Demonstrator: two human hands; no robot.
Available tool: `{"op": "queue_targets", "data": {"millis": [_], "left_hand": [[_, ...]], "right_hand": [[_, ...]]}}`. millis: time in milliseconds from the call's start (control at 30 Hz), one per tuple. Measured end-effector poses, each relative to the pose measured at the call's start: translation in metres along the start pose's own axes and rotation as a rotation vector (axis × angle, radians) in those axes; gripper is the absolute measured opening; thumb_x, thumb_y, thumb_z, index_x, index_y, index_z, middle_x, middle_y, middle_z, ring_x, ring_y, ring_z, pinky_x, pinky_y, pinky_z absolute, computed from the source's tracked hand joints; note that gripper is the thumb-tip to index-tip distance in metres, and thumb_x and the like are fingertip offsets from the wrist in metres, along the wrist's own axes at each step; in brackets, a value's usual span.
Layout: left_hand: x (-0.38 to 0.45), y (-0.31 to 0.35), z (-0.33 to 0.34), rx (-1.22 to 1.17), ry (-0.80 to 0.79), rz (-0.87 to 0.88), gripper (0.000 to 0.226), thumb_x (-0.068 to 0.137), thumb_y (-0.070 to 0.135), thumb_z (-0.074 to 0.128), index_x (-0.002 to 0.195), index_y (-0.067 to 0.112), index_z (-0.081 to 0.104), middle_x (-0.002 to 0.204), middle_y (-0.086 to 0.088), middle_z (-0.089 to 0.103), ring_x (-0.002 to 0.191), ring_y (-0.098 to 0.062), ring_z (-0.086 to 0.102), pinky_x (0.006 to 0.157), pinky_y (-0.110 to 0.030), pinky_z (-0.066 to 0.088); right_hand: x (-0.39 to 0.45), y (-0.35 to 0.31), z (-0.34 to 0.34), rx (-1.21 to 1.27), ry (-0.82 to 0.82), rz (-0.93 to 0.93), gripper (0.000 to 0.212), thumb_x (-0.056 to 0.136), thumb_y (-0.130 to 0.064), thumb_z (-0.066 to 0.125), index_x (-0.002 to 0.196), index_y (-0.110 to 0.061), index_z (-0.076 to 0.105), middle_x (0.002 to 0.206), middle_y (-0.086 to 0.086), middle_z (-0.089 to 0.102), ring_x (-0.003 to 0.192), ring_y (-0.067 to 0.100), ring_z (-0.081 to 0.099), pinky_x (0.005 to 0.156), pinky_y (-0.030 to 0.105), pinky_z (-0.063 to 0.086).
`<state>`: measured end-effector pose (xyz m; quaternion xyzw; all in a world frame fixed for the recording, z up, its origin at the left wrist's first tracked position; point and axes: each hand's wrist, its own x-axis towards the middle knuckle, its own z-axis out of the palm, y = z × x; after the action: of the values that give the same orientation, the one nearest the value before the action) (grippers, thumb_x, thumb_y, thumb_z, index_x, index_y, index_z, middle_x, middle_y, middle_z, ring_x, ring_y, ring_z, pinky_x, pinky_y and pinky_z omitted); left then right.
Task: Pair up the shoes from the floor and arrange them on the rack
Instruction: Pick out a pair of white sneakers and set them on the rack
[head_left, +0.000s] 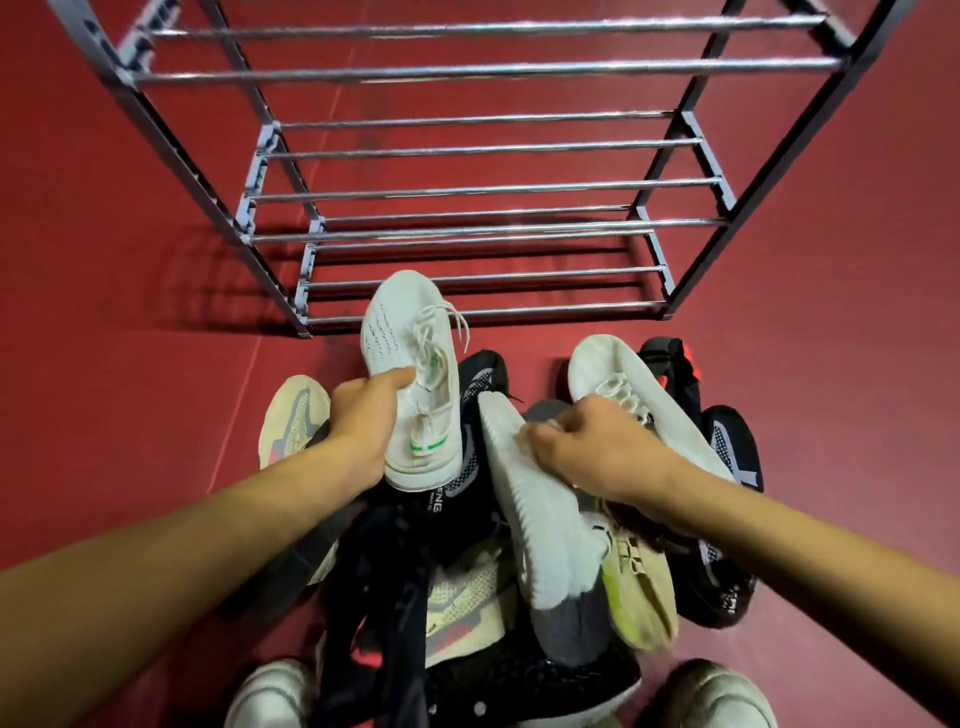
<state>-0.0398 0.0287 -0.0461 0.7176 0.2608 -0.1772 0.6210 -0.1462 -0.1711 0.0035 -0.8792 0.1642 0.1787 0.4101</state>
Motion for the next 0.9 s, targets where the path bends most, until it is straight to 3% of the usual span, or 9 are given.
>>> {"op": "queue_targets", "data": {"millis": [133, 267, 367, 467, 567, 633, 667, 700, 900], "left_hand": [[0.005, -0.003, 0.003, -0.026, 0.02, -0.001, 0.01, 0.08, 0.024, 0.074, 0.082, 0.018, 0.066, 0.084, 0.0, 0.071, 0.082, -0.019, 0.068, 0.069, -0.028, 0.051], [0.001, -0.006, 0.008, -0.038, 0.037, -0.018, 0.013, 0.081, 0.024, 0.073, 0.077, 0.019, 0.061, 0.079, 0.003, 0.067, 0.072, -0.015, 0.063, 0.059, -0.025, 0.044], [-0.001, -0.009, 0.004, 0.045, 0.028, -0.029, 0.016, 0.079, 0.027, 0.074, 0.087, 0.014, 0.068, 0.084, -0.001, 0.071, 0.079, -0.021, 0.067, 0.064, -0.027, 0.048], [-0.004, -0.011, 0.0, 0.12, 0.031, -0.054, 0.034, 0.077, 0.032, 0.074, 0.101, 0.008, 0.07, 0.1, -0.01, 0.074, 0.095, -0.031, 0.068, 0.091, -0.043, 0.054], [-0.006, -0.014, 0.004, 0.147, 0.056, -0.083, 0.034, 0.076, 0.034, 0.073, 0.099, 0.011, 0.065, 0.107, -0.014, 0.071, 0.1, -0.036, 0.067, 0.098, -0.05, 0.052], [-0.009, -0.014, 0.009, 0.148, 0.072, -0.093, 0.033, 0.075, 0.034, 0.073, 0.098, 0.013, 0.064, 0.108, -0.016, 0.071, 0.101, -0.036, 0.067, 0.098, -0.049, 0.051], [-0.01, -0.013, 0.011, 0.146, 0.08, -0.093, 0.032, 0.075, 0.033, 0.074, 0.099, 0.013, 0.064, 0.108, -0.016, 0.071, 0.101, -0.036, 0.066, 0.098, -0.048, 0.051], [-0.012, -0.012, 0.013, 0.135, 0.085, -0.09, 0.031, 0.076, 0.031, 0.074, 0.1, 0.014, 0.064, 0.107, -0.015, 0.07, 0.101, -0.035, 0.066, 0.096, -0.045, 0.052], [-0.011, -0.005, 0.012, -0.001, -0.032, -0.115, 0.048, 0.074, 0.026, 0.073, 0.112, -0.003, 0.069, 0.095, -0.015, 0.071, 0.089, -0.033, 0.069, 0.093, -0.052, 0.055]], "right_hand": [[-0.015, 0.006, 0.021, -0.258, -0.228, -0.154, 0.035, 0.091, -0.043, 0.056, 0.083, -0.009, 0.062, 0.07, 0.008, 0.062, 0.067, 0.023, 0.06, 0.063, 0.034, 0.048], [-0.047, 0.028, 0.076, -0.106, -0.475, -0.338, 0.039, 0.092, -0.023, 0.063, 0.129, -0.021, 0.051, 0.104, -0.002, 0.057, 0.093, 0.01, 0.056, 0.085, 0.019, 0.043], [-0.054, 0.043, 0.09, 0.134, -0.249, -0.36, 0.037, 0.077, -0.006, 0.071, 0.107, -0.023, 0.057, 0.103, -0.003, 0.055, 0.084, 0.005, 0.054, 0.076, 0.014, 0.044], [-0.04, 0.039, 0.085, 0.37, 0.057, 0.083, 0.041, 0.065, -0.011, 0.083, 0.085, -0.018, 0.048, 0.086, 0.003, 0.061, 0.064, 0.021, 0.057, 0.054, 0.027, 0.049], [-0.009, 0.016, 0.074, 0.418, -0.265, 0.346, 0.035, 0.079, -0.041, 0.078, 0.078, -0.009, 0.061, 0.068, 0.01, 0.072, 0.046, 0.021, 0.059, 0.04, 0.024, 0.044], [0.001, 0.003, 0.074, 0.103, -0.571, 0.349, 0.05, 0.087, -0.057, 0.062, 0.079, -0.008, 0.062, 0.06, 0.007, 0.069, 0.052, 0.011, 0.038, 0.039, 0.022, 0.038], [0.002, -0.001, 0.078, -0.025, -0.656, 0.325, 0.054, 0.091, -0.059, 0.054, 0.077, -0.007, 0.06, 0.056, 0.004, 0.066, 0.078, 0.017, 0.071, 0.04, 0.021, 0.037], [0.001, -0.004, 0.083, -0.087, -0.669, 0.298, 0.053, 0.093, -0.057, 0.051, 0.073, -0.009, 0.057, 0.053, 0.003, 0.061, 0.046, 0.015, 0.062, 0.04, 0.022, 0.037], [-0.019, -0.022, 0.032, -0.318, -0.16, -0.082, 0.049, 0.085, -0.046, 0.058, 0.055, -0.008, 0.046, 0.055, 0.006, 0.043, 0.064, 0.029, 0.047, 0.061, 0.027, 0.036]]}}
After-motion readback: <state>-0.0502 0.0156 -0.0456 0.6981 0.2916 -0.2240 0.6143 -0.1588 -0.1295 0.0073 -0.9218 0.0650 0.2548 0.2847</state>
